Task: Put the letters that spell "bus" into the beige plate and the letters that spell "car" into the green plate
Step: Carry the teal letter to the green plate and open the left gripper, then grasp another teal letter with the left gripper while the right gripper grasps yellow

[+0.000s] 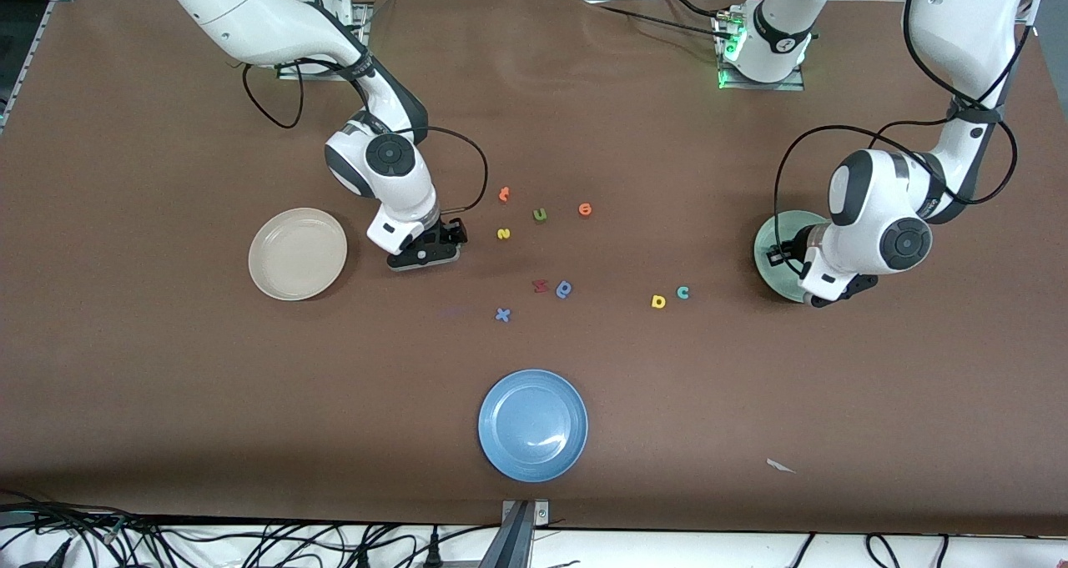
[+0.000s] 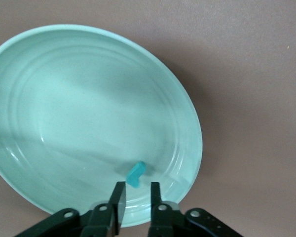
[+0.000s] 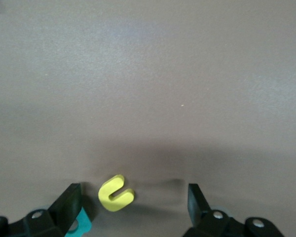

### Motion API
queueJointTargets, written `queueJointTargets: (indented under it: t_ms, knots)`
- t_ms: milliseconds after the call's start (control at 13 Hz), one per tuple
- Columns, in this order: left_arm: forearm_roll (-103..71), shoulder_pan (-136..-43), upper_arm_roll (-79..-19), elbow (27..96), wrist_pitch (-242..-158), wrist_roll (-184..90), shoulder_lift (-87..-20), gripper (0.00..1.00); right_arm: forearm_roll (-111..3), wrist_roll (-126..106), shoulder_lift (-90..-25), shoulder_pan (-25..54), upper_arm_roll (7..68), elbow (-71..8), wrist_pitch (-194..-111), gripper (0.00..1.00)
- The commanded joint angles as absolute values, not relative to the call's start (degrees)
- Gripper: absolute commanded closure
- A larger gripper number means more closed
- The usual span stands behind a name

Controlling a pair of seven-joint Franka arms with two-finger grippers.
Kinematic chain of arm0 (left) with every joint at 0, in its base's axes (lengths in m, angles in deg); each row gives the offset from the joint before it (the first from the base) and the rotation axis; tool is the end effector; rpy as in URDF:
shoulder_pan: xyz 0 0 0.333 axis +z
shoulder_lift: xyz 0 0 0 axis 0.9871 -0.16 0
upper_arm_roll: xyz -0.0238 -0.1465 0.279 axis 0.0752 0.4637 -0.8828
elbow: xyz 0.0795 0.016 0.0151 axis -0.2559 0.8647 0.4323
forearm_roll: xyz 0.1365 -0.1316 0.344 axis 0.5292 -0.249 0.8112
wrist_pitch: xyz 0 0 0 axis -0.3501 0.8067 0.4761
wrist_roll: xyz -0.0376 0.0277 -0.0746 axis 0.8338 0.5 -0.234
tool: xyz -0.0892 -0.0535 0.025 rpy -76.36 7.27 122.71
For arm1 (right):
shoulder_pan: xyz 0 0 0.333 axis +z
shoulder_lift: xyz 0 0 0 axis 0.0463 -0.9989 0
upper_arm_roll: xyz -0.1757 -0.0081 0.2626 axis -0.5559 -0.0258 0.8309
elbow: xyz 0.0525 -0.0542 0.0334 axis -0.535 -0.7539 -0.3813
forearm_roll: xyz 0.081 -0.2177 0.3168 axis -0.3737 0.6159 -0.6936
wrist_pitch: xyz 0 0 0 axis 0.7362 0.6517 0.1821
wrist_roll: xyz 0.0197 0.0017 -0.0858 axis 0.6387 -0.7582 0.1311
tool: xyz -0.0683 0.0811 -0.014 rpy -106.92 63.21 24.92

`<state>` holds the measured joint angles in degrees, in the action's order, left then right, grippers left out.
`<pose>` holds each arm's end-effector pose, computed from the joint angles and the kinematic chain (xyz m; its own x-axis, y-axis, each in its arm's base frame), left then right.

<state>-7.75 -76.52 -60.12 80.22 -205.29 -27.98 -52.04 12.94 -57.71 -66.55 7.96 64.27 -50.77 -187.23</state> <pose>0.5533 -0.0262 0.2083 0.8632 0.3887 -0.3221 0.3821 -0.9201 -0.0865 0.4961 0.3192 0.1725 0.9746 0.2059 0.0882 0.2035 -0.9784 0.0359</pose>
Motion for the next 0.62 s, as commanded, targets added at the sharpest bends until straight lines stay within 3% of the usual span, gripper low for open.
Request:
queueJointTargets:
  t_ms: [0, 386, 540]
  knots:
    - [-9.5, -76.1, -59.9, 79.6, -205.4, -29.4, -50.4, 0.0, 14.8, -57.8, -67.0, 7.5, 63.7, -49.9, -187.6, 0.05]
    - [-9.8, -78.2, -56.0, 74.5, -206.5, -17.5, -51.0, 0.0, 14.7, -58.0, -67.4, 7.4, 63.7, -50.0, -187.8, 0.06]
    - [-9.7, -78.9, -54.2, 74.2, -212.6, -9.6, -52.3, 0.0, 14.7, -58.3, -67.6, 7.5, 63.7, -50.1, -188.4, 0.07]
